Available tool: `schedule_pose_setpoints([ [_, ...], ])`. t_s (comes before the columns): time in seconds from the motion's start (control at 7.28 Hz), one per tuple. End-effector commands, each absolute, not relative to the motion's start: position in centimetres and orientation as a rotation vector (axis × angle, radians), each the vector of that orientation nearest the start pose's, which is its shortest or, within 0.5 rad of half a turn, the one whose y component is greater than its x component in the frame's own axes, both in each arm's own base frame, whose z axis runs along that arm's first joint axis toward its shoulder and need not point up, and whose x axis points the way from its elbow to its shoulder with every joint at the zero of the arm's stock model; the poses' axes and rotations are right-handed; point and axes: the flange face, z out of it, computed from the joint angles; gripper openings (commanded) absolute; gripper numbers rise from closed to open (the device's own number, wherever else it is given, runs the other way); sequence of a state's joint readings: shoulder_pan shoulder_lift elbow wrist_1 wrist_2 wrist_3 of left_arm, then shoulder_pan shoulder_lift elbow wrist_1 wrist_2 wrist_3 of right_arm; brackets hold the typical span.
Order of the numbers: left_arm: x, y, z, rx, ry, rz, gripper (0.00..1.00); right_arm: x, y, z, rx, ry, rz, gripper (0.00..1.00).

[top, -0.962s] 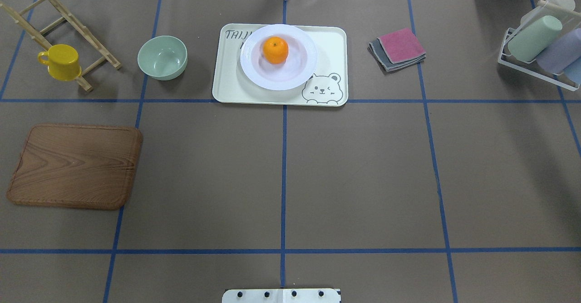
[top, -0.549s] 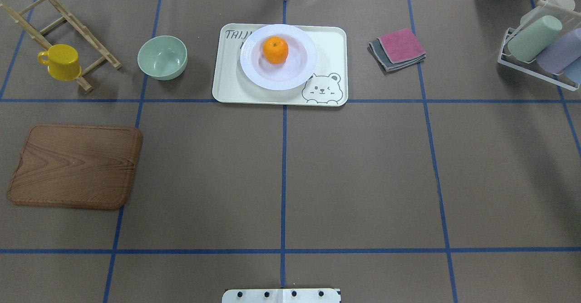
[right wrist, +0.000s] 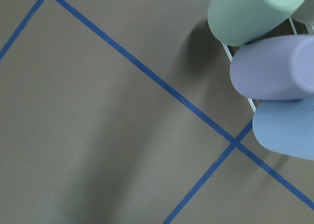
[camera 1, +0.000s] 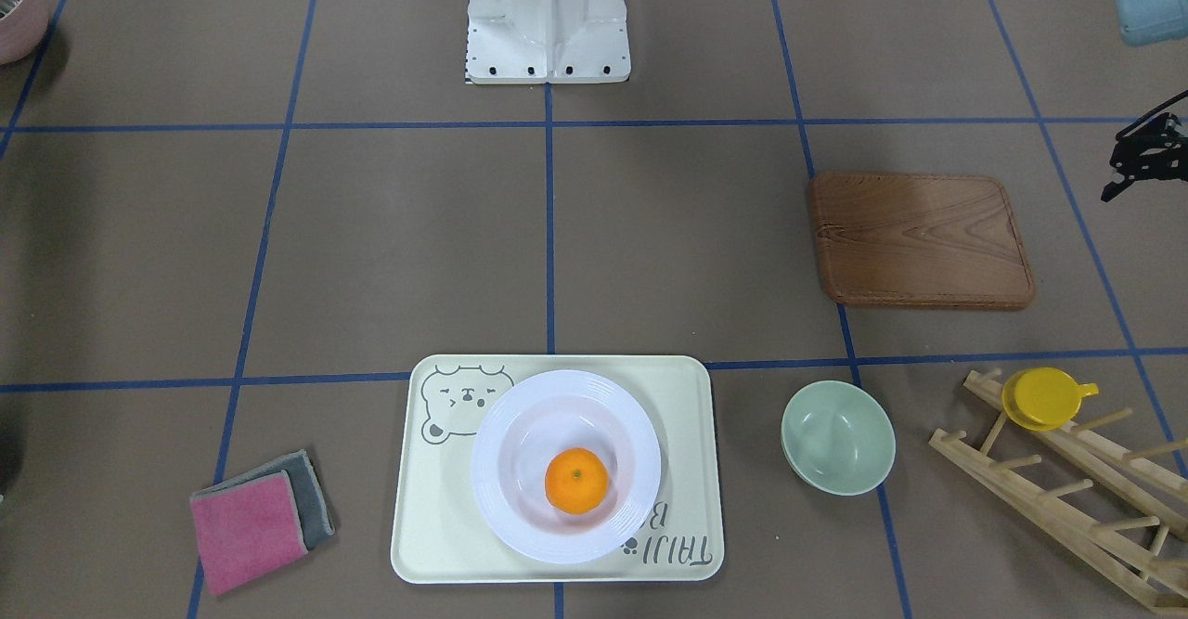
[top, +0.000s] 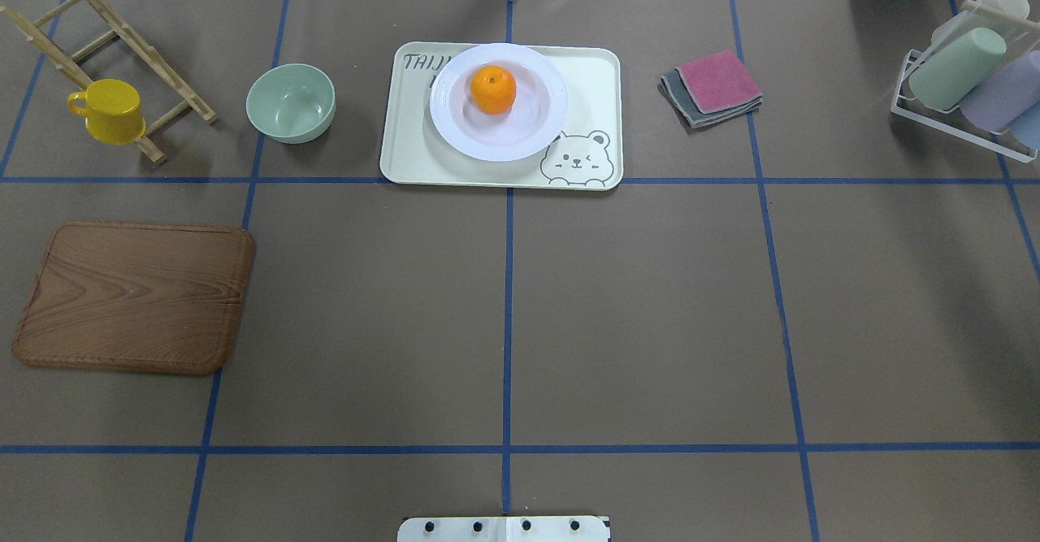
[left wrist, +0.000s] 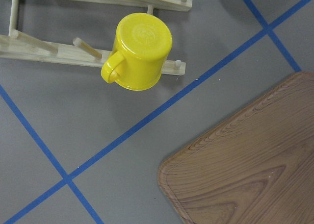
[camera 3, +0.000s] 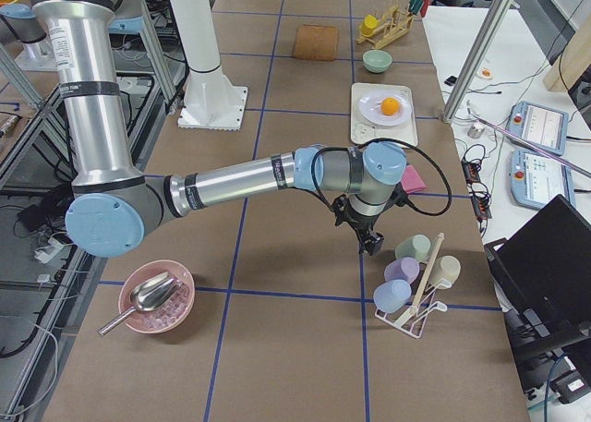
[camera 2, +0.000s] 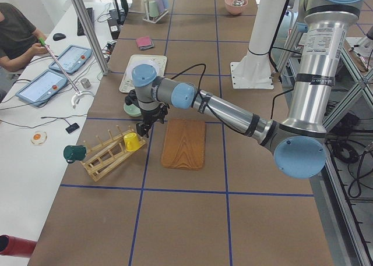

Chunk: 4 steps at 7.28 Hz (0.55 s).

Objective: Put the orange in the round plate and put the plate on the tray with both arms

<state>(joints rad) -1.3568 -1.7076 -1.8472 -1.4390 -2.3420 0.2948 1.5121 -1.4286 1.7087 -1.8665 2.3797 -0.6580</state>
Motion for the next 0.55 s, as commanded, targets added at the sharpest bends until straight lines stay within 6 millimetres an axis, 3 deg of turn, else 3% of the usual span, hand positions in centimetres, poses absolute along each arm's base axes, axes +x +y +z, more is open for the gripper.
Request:
schedule_pose_setpoints([
  [0.0, 5.2, -53.2, 47.2, 0.301, 0.768, 0.590, 0.99, 2.5, -53.8, 52.8, 0.255, -0.790, -0.682, 1.00],
  [0.41, 5.5, -53.4, 48.2, 0.283, 0.769, 0.594, 0.99, 2.6, -52.9, 51.8, 0.277, -0.776, -0.694, 1.00],
])
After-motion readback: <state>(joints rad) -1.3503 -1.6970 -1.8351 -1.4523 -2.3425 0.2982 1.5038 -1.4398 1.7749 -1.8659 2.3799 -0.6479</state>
